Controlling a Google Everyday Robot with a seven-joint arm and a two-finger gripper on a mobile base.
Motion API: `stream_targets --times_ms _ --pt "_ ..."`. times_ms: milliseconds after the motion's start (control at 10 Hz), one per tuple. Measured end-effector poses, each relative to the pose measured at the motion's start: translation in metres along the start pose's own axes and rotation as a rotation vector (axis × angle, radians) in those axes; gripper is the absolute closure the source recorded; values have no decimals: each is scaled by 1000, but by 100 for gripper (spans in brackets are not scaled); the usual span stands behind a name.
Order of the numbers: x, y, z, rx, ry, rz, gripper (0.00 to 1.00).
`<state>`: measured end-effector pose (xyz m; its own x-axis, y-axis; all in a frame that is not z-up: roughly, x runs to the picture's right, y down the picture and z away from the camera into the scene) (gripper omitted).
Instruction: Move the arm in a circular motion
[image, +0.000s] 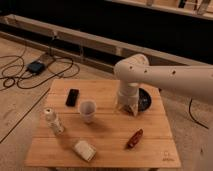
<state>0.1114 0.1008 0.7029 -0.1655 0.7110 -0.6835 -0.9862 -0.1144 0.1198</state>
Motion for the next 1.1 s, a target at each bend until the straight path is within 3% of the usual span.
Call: stream_targets --times_ms 300,600,900,1100 --pt "-52 13 -18 3 -73 -16 35" --pt "-97 70 -41 10 -167 -107 35" --pt "-98 140 -62 -10 -227 -221 35" --pt "-67 195 -68 -17 -245 -350 35"
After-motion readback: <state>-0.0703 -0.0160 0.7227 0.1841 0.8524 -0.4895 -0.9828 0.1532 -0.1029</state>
